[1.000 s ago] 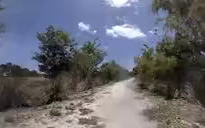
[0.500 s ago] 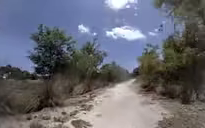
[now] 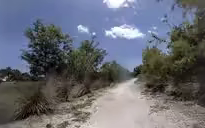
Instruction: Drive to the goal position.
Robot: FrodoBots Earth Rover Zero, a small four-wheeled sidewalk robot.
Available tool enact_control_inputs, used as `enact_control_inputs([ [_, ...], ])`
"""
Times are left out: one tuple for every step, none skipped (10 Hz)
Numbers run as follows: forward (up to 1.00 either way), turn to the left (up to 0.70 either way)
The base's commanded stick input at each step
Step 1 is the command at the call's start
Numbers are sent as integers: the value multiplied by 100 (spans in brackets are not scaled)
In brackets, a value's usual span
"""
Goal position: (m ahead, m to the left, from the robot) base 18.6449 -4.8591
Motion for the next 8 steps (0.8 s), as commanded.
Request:
enact_control_inputs([
  [85,0],
  [85,0],
  [85,0],
  [85,0],
  [85,0],
  [85,0],
  [85,0],
  [85,0],
])
